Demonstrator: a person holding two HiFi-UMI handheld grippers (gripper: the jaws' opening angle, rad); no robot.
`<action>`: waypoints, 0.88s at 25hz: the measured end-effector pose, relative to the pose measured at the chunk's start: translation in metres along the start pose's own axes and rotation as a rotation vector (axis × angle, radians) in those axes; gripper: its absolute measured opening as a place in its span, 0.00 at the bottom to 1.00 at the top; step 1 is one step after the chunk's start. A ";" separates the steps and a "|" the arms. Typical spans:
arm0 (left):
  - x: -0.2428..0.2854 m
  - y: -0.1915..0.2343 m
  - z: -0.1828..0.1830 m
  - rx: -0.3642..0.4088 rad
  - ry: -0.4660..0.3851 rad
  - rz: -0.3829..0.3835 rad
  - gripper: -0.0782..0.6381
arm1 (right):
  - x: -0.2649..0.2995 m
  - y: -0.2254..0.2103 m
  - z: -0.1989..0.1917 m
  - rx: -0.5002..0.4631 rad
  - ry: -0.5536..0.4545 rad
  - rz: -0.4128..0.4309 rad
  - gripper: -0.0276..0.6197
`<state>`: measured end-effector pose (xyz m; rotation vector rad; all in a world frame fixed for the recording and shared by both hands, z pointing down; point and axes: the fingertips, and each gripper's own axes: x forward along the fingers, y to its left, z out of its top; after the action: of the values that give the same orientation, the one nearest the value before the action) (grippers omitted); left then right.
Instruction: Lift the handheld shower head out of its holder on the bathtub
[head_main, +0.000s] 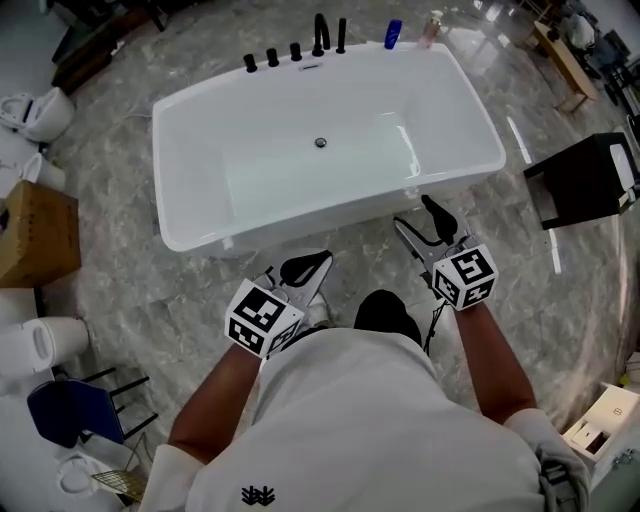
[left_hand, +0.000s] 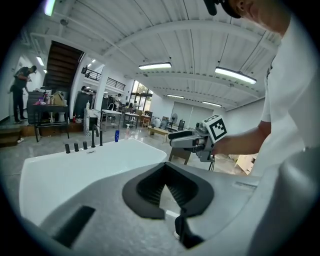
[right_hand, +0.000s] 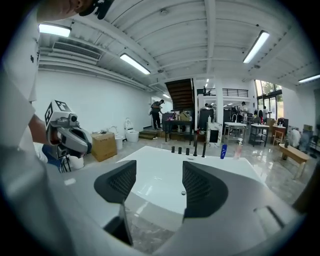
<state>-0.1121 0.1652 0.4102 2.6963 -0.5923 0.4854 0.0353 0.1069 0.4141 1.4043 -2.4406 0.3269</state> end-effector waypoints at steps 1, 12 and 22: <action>0.001 0.007 0.004 -0.003 -0.008 0.006 0.12 | 0.007 -0.003 0.003 -0.015 0.010 0.008 0.51; 0.074 0.087 0.048 -0.025 -0.016 0.061 0.12 | 0.119 -0.102 0.025 -0.070 0.034 0.124 0.50; 0.197 0.161 0.124 -0.131 -0.029 0.200 0.12 | 0.233 -0.257 0.053 -0.127 0.078 0.275 0.49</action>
<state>0.0143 -0.0876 0.4184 2.5367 -0.8761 0.4418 0.1401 -0.2247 0.4634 0.9870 -2.5407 0.2762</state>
